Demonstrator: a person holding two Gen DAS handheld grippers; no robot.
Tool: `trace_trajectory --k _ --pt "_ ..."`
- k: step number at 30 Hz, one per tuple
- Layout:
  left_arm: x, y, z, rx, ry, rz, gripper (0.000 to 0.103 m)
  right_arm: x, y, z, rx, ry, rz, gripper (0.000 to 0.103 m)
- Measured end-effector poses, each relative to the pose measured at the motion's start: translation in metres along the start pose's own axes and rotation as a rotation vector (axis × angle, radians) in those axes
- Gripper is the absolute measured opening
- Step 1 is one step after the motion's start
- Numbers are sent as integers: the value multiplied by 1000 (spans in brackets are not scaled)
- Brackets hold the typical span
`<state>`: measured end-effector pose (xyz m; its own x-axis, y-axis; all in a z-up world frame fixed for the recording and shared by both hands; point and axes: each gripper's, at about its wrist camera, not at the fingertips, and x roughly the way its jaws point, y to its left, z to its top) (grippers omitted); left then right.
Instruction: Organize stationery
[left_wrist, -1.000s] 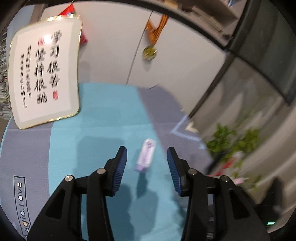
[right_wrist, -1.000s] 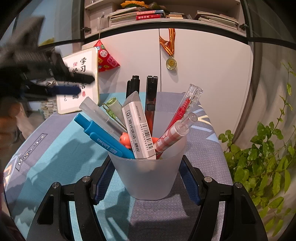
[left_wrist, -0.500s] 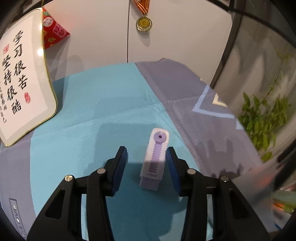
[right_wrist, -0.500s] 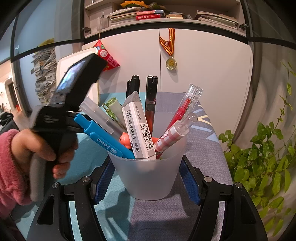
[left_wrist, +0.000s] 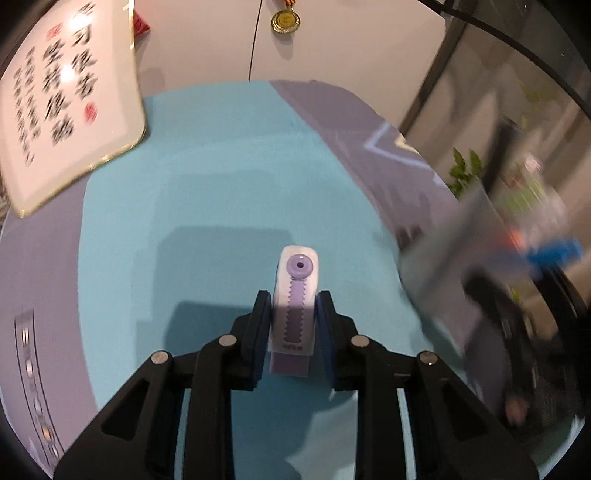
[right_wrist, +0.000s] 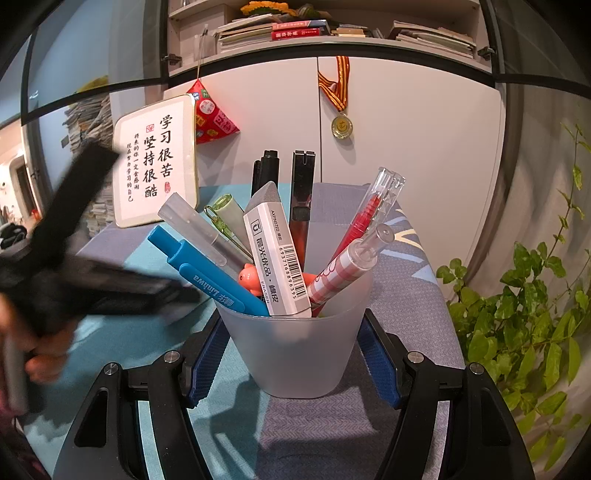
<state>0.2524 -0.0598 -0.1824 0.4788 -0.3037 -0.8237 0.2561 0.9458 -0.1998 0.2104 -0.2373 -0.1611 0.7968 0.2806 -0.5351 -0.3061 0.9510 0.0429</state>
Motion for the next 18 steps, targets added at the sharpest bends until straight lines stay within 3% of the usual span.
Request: trace_trajectory --k 3,5,6,11,14,15,16,18 --pt "-10 -2 -11 2 8 -27 23 0 0 0 0 0 0 71" --pt "-15 -11 -8 40 -34 -2 40 0 0 0 -1 0 -1 71" --pt "-16 -17 -4 67 -64 33 43 0 0 0 -1 0 -1 71" --pt "2 -37 8 157 -41 64 44 0 0 -1 -1 5 -9 71" --pt "22 -40 12 193 -5 100 42 0 0 -1 1 5 -7 71" --pt "30 -40 13 193 16 105 37 0 0 -1 1 5 -7 71" --pt "30 -36 13 195 10 107 23 0 0 -1 1 5 -6 71" --pt "26 -32 15 205 9 122 22 0 0 -1 2 5 -5 71"
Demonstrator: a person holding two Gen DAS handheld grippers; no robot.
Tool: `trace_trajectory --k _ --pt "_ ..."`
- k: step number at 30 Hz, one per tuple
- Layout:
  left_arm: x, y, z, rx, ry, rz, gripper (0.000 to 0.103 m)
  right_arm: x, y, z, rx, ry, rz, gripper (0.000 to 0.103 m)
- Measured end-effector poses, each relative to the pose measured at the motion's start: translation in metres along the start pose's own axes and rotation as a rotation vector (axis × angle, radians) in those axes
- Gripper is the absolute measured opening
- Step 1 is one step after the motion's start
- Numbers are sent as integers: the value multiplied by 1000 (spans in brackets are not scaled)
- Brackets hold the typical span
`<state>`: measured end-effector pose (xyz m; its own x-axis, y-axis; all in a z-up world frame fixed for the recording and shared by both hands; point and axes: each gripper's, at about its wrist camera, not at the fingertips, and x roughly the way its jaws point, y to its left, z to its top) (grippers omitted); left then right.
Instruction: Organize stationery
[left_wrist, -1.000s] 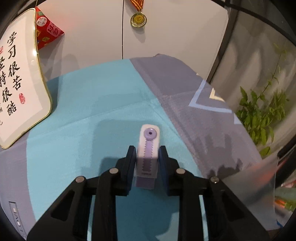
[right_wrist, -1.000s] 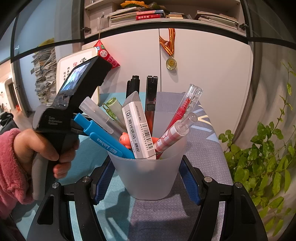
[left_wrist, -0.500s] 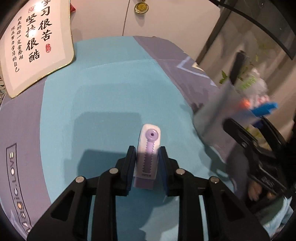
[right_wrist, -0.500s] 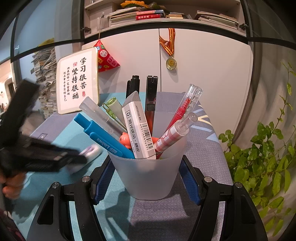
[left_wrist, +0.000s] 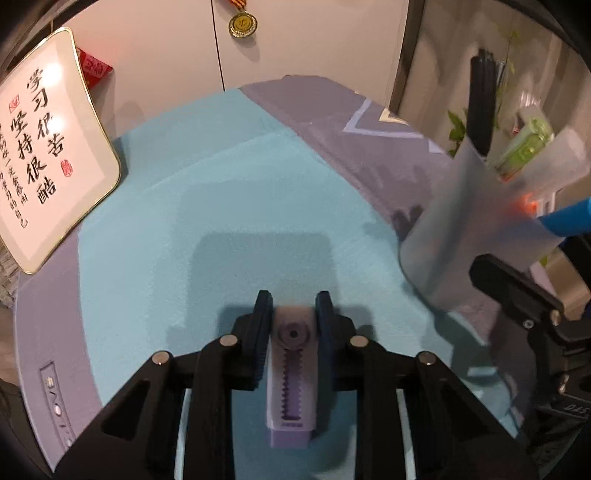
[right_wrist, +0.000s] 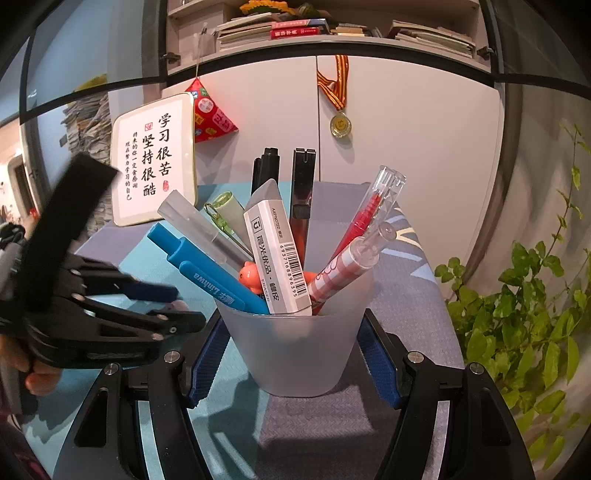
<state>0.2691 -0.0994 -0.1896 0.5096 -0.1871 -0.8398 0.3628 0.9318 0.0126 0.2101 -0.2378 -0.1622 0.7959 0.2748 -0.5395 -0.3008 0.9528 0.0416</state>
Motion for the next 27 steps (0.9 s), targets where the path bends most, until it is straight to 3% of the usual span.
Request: trace_trajectory --k 14,24,26,27 --pt "-118 5 4 -67 -250 -138 21 0 0 0 -1 1 -1 71" --pt "-169 -18 39 -118 -419 -350 20 0 1 0 -1 1 0 71" --pt "-175 -25 45 -117 -455 -390 4 0 1 1 1 1 0 71" --pt "-176 -29 47 -122 -473 -396 5 -1 2 1 0 1 -1 71"
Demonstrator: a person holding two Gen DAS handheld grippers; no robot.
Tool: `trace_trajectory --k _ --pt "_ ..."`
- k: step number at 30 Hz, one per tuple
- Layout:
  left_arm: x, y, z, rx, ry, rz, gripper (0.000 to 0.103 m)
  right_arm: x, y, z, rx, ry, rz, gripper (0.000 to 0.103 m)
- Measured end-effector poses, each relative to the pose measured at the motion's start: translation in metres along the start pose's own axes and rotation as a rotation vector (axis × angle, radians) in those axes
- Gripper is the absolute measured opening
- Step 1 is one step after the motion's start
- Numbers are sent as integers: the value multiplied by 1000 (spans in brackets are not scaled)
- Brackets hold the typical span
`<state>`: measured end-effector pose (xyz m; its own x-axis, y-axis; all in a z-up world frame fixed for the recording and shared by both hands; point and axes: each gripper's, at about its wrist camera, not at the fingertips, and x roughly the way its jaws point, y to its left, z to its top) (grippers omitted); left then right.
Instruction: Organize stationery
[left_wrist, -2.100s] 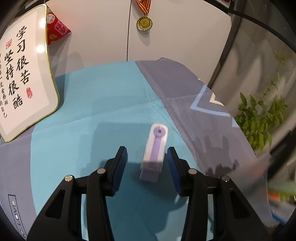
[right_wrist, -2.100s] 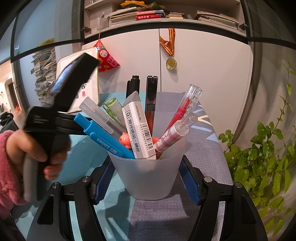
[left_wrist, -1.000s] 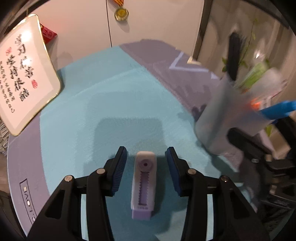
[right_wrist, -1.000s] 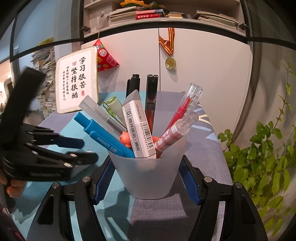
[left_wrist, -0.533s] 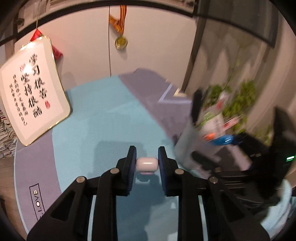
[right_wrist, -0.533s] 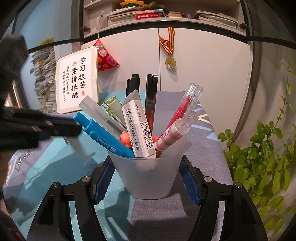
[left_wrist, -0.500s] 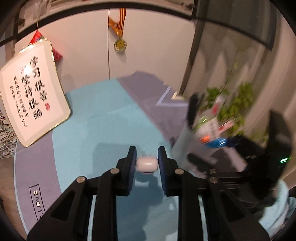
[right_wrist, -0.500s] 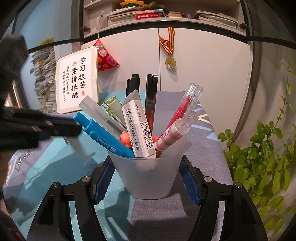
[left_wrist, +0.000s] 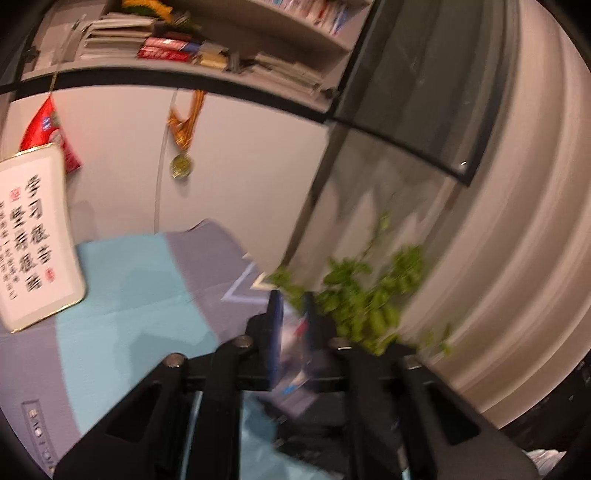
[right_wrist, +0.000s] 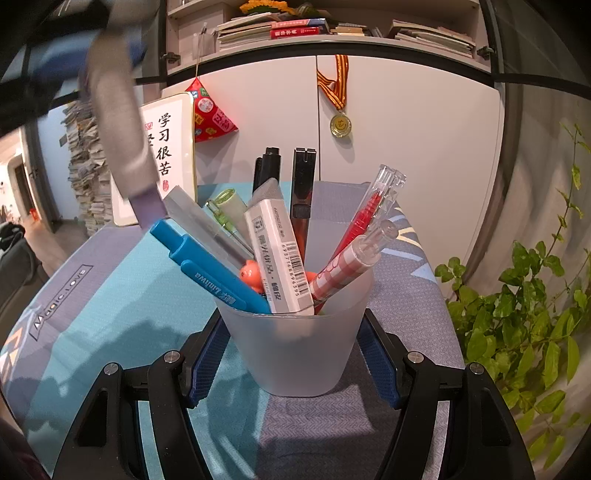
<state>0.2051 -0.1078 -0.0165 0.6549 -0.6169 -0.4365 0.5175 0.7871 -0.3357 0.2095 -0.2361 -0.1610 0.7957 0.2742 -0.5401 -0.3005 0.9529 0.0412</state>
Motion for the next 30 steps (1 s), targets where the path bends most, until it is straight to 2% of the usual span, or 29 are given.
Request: trace_trajectory --k 4,7,9,13,14,15,19,21,23,26,30 --pt "16 -3 3 2 5 -5 5 0 0 0 2 0 1 71" --pt "23 12 -7 29 25 73 7 -1 0 0 1 0 0 71" --pt "22 35 -22 17 78 106 10 0 0 1 1 1 0 71" --pt "26 64 -59 35 207 195 39 0 0 1 2 2 2 71" --pt "29 68 -68 37 234 197 46 0 -1 1 2 2 2 71" --pt "34 70 -76 43 267 195 47 0 -1 1 2 2 2 71" --pt "61 65 -99 86 360 207 47 -1 -1 1 2 -1 -5 71" --pt "74 65 -105 72 391 177 45 -1 -1 1 3 -3 -11 71" --pt "79 68 -104 48 390 174 47 -1 -6 0 18 -3 -39 70" --pt "86 76 -102 24 390 197 47 -4 -14 -1 50 -9 -23 70" --pt "97 80 -103 6 416 197 46 -6 -5 -2 -7 -9 -74 70"
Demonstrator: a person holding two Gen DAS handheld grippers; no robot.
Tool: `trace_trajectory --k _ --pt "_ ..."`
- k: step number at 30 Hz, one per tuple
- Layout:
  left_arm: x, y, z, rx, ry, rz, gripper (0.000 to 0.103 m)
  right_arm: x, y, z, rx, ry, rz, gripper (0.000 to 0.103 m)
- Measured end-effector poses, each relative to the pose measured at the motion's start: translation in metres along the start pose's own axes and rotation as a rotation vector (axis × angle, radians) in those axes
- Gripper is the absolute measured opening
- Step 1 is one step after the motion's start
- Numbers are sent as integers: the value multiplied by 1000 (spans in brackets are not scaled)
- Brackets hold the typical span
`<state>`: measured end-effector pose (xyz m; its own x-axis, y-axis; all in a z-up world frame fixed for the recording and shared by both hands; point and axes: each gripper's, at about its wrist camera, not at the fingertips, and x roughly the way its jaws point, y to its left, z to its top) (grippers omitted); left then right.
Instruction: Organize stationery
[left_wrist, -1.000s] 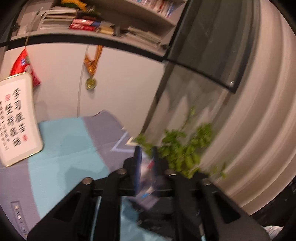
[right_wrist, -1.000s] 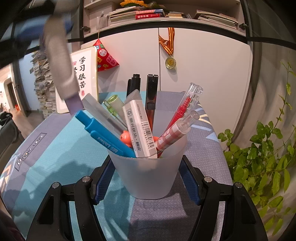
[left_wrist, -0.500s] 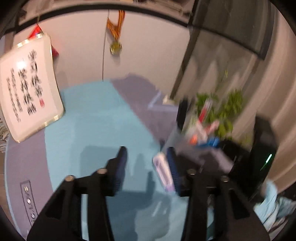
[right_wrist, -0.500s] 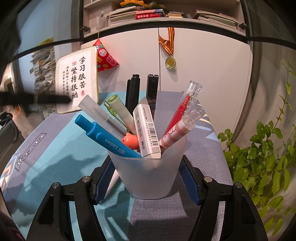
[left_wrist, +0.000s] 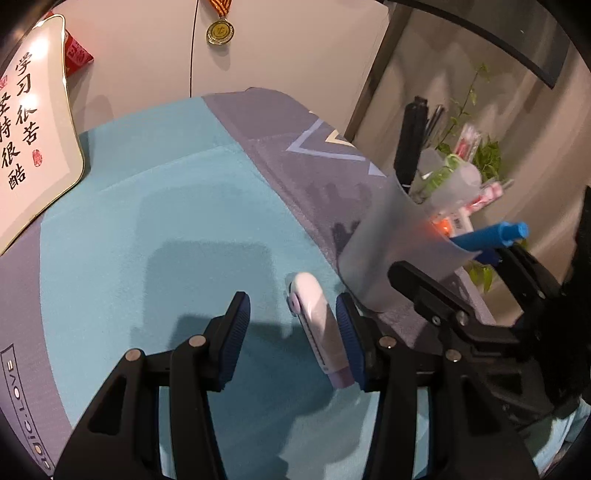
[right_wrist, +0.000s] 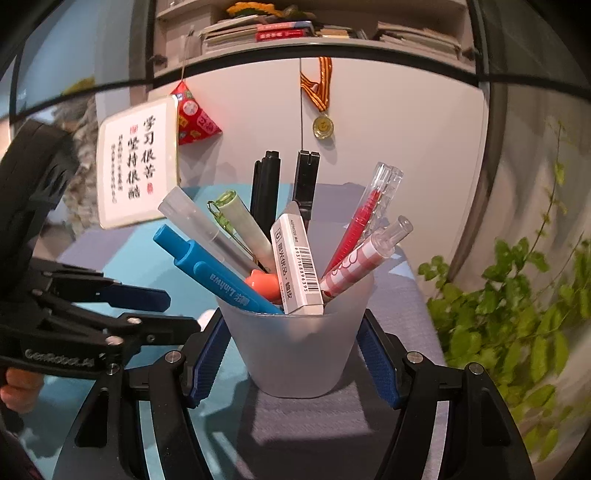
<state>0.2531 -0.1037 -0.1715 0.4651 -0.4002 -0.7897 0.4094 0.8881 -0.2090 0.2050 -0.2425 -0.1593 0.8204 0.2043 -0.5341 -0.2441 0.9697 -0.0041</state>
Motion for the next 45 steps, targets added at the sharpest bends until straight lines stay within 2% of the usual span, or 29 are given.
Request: trace_trajectory --k 4,10,17,22,27,28,29,32,34,38,45 --pt "9 -4 0 12 22 18 46 -3 -3 -1 -22 -3 -35 70" --pt "1 9 -5 8 1 57 46 -4 -12 -3 14 6 -21 70" --pt "-15 42 -19 -74 -1 126 44 -3 -12 -3 14 6 -21 70" --pt "-17 31 -17 -102 -1 118 45 -3 -12 -3 12 6 -22 70" --pt "11 17 -3 -166 92 147 44 -2 -11 -3 12 6 -23 70" --pt "16 16 0 -186 106 159 43 -2 -12 -3 13 7 -22 70" --pt "17 13 4 -185 94 184 29 -2 -12 -3 14 7 -21 70" --pt "21 12 10 -207 113 204 24 -3 -12 -4 17 6 -19 70" --pt "15 9 9 -202 94 200 24 -3 -12 -4 20 6 -17 70" --pt "-16 6 10 -196 8 140 23 -3 -12 -4 23 7 -13 70" --pt "-73 -14 17 -108 -156 131 22 -3 -13 -3 20 7 -16 70"
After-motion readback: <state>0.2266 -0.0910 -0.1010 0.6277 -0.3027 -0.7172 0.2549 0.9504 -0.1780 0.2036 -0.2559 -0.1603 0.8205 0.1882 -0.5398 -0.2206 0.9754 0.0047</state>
